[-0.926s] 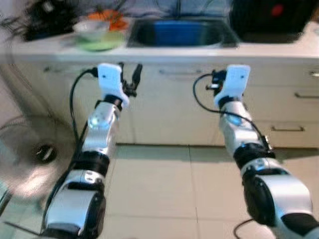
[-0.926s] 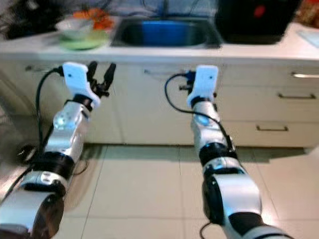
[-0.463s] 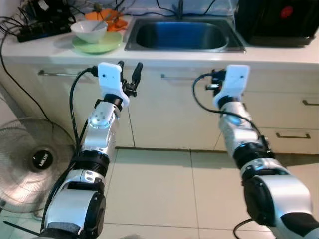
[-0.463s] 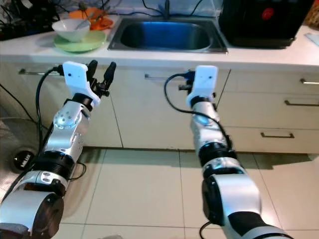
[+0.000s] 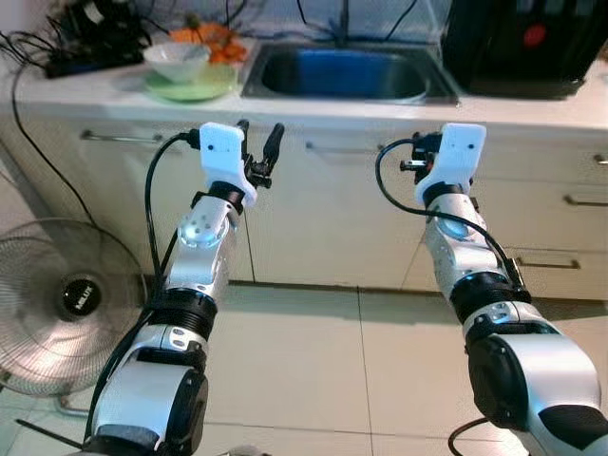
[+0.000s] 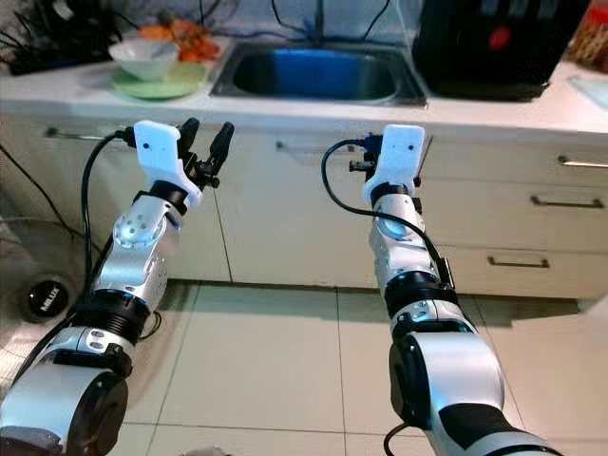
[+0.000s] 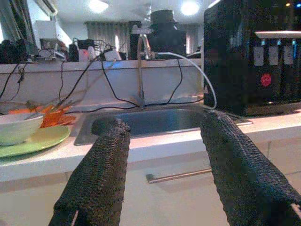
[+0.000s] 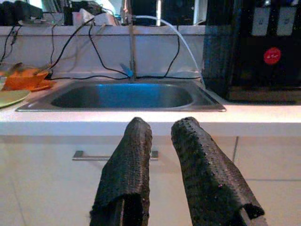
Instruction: Kitchen organization
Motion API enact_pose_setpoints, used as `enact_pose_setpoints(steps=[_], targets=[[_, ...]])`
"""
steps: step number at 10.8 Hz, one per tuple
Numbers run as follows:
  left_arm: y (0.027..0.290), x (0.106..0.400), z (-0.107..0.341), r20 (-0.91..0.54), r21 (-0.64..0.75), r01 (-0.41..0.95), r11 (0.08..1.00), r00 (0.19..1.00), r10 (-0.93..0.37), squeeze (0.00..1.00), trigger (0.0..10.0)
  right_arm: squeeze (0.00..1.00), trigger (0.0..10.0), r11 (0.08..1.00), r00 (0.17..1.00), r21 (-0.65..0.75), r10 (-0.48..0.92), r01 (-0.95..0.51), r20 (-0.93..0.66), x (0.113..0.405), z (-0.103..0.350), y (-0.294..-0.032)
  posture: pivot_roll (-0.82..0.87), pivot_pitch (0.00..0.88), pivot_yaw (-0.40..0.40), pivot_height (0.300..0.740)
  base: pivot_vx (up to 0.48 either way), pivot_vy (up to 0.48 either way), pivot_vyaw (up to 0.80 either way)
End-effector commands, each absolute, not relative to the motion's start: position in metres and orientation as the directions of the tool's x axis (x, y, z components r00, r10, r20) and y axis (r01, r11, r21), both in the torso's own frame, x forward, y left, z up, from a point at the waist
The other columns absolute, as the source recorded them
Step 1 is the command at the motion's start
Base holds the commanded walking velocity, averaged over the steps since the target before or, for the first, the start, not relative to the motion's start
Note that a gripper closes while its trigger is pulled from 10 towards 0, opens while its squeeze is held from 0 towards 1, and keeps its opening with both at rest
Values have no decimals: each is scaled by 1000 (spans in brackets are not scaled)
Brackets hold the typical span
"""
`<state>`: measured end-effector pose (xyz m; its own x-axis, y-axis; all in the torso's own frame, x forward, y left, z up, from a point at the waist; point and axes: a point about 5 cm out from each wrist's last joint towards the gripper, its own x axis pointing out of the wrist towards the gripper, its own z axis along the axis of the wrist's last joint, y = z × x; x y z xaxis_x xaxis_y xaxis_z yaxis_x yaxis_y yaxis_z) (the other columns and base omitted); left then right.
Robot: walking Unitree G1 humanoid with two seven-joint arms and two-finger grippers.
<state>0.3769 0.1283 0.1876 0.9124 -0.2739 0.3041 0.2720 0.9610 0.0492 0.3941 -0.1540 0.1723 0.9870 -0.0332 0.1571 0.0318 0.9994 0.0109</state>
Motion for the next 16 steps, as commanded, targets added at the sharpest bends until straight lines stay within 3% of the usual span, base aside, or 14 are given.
enact_pose_setpoints(steps=[1, 16], targets=[[152, 355, 120, 145, -40, 88, 995, 986, -82, 0, 10000, 0, 10000, 1000, 998, 27, -10, 8, 63, 355, 101, -134, 25, 54, 11, 740, 0, 0, 0], [153, 355, 117, 131, -36, 82, 996, 988, -76, 0, 10000, 0, 10000, 1000, 999, 30, 1, -3, 47, 353, 97, -135, 29, 62, 8, 740, 0, 0, 0]])
